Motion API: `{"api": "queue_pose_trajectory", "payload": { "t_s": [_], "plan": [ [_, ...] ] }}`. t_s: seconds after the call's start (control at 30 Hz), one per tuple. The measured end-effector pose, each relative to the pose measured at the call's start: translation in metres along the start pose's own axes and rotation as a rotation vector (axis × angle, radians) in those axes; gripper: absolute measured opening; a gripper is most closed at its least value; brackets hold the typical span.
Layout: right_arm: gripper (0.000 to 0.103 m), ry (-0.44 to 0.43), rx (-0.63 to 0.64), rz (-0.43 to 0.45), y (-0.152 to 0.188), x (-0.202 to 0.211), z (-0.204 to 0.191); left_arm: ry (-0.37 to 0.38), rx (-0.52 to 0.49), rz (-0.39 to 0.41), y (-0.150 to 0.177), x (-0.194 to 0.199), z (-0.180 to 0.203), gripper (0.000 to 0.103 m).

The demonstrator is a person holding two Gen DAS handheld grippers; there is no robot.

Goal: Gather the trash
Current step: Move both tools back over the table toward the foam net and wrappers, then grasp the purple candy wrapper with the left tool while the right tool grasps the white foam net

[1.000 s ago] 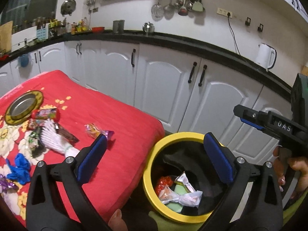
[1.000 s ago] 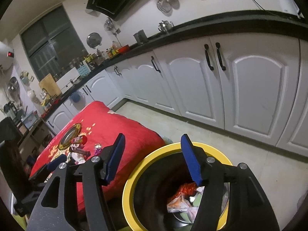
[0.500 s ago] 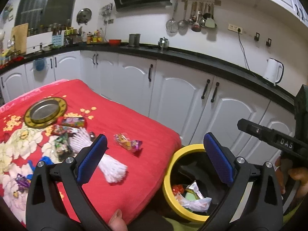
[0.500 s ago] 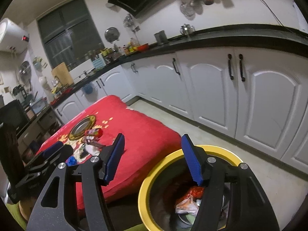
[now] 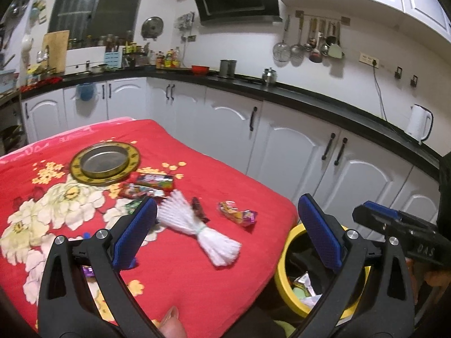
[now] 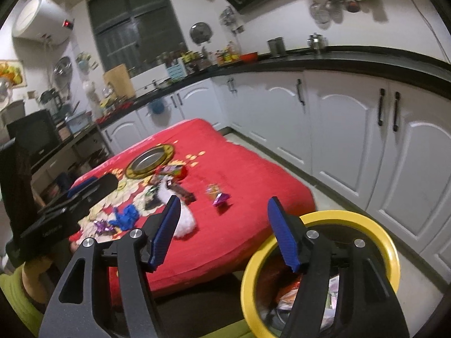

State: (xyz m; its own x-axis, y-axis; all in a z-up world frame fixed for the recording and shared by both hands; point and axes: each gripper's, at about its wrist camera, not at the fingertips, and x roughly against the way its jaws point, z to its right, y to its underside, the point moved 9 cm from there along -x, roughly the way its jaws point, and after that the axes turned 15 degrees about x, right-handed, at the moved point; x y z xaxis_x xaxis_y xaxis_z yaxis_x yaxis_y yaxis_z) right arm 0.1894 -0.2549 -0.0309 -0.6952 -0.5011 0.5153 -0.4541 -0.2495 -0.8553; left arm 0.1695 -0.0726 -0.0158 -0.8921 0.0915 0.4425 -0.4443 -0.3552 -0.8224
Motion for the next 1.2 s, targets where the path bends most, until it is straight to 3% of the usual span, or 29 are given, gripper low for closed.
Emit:
{"api": "queue_pose_trajectory", "payload": {
  "t_s": [0.67,1.2],
  "plan": [
    [0.063,-0.137,0.184,-0.098,0.0,-0.056,-0.096,-0.141,0.057,0.022,-0.022,0.024,-0.094,0.092],
    [0.063,-0.097,0.25,-0.244,0.016,-0.147,-0.093,-0.292,0.118,-0.1,0.01,0.036,-0.202,0.092]
  ]
}}
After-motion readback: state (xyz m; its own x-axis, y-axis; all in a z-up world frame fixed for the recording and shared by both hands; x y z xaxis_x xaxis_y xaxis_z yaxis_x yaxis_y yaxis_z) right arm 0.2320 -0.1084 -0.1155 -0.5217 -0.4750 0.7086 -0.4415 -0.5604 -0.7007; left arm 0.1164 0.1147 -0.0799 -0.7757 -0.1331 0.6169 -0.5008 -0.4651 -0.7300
